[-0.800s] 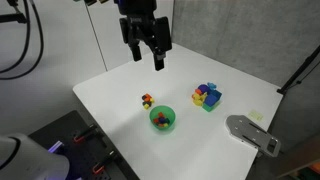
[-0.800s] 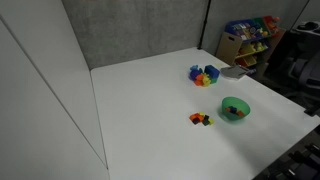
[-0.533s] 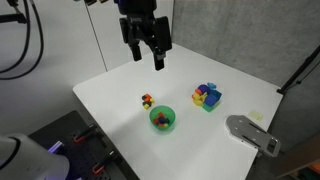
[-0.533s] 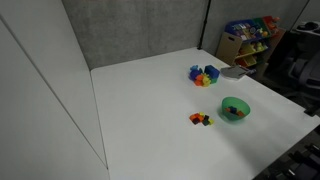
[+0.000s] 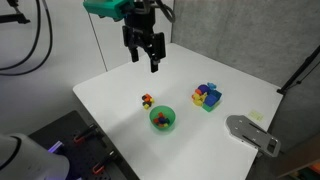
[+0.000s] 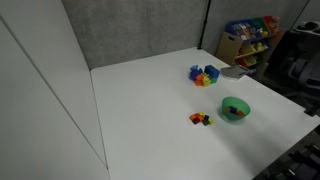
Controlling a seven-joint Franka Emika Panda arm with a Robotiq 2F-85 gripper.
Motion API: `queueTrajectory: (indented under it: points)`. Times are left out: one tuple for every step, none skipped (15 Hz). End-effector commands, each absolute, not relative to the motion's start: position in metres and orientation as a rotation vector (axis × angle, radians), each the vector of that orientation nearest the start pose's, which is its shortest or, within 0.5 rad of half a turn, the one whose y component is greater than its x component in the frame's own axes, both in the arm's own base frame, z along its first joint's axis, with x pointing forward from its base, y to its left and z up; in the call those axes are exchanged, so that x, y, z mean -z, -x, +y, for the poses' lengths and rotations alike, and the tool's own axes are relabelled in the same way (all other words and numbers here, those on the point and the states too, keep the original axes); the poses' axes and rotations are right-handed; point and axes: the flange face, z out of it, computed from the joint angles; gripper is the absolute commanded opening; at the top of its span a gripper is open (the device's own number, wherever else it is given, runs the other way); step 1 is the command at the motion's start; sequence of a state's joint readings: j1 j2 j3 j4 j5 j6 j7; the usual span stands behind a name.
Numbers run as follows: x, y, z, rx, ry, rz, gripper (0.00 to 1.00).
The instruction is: Pick up the yellow rear block and place it inside the green bowl
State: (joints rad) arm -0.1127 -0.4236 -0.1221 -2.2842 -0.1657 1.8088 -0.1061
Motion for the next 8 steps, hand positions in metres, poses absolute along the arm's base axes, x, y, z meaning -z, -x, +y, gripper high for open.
queueTrajectory:
  points:
    - [-0.49,-0.425,-0.093,-0.13,3.172,0.118,1.0]
    - [-0.482,-0.429,-0.084,-0.138,3.155,0.109,1.0]
    - [-0.473,-0.433,-0.077,-0.15,3.136,0.099,1.0]
    - [-0.464,-0.436,-0.07,-0.157,3.12,0.087,1.0]
    - [-0.455,-0.44,-0.063,-0.169,3.103,0.079,1.0]
    - [-0.444,-0.443,-0.056,-0.183,3.087,0.074,1.0]
    - [-0.434,-0.445,-0.051,-0.197,3.071,0.068,1.0]
    - [-0.423,-0.447,-0.046,-0.215,3.052,0.069,1.0]
